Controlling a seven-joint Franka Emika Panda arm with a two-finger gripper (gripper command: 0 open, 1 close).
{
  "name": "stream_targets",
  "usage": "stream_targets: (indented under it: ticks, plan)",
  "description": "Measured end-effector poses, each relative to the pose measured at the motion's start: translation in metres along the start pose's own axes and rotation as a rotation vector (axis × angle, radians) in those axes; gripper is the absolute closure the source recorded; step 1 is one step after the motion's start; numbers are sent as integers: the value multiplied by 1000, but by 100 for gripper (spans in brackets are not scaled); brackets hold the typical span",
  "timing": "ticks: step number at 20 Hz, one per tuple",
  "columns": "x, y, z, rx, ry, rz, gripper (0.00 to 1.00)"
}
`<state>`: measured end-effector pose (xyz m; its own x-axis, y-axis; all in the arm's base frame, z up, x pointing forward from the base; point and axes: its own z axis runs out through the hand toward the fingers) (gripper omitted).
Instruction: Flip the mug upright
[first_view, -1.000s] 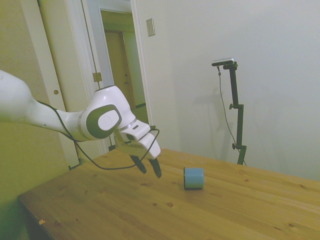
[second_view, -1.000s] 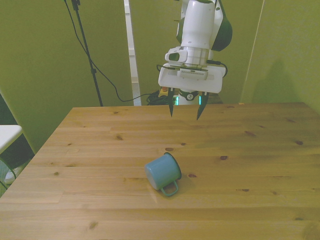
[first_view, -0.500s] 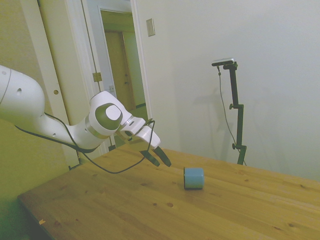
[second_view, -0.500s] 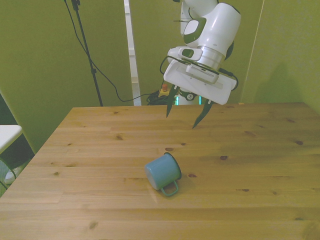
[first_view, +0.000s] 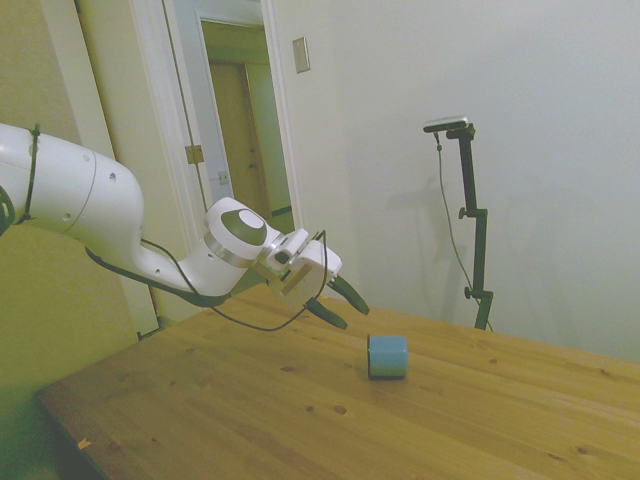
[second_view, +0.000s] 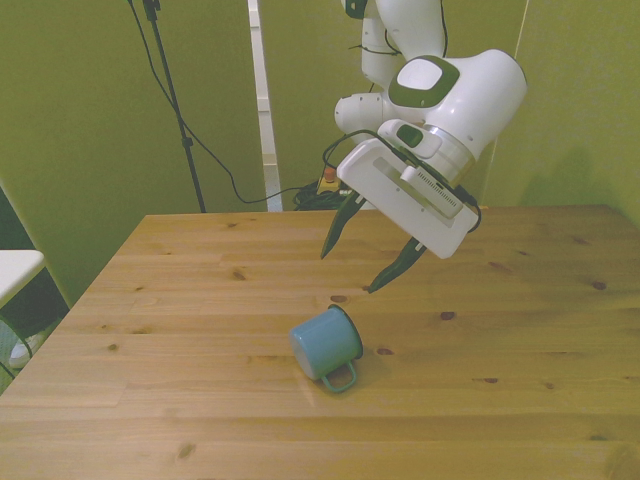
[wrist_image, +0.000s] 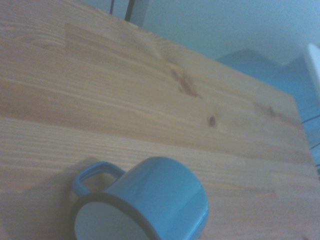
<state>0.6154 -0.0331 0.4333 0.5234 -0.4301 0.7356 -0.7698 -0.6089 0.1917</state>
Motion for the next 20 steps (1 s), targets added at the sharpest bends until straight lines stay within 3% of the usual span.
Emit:
stream_targets:
  ticks: [12,20]
  plan:
    - [-41,-19,34,-78,87,-58,0]
    - [-37,-38,61,-120,123,-58,0]
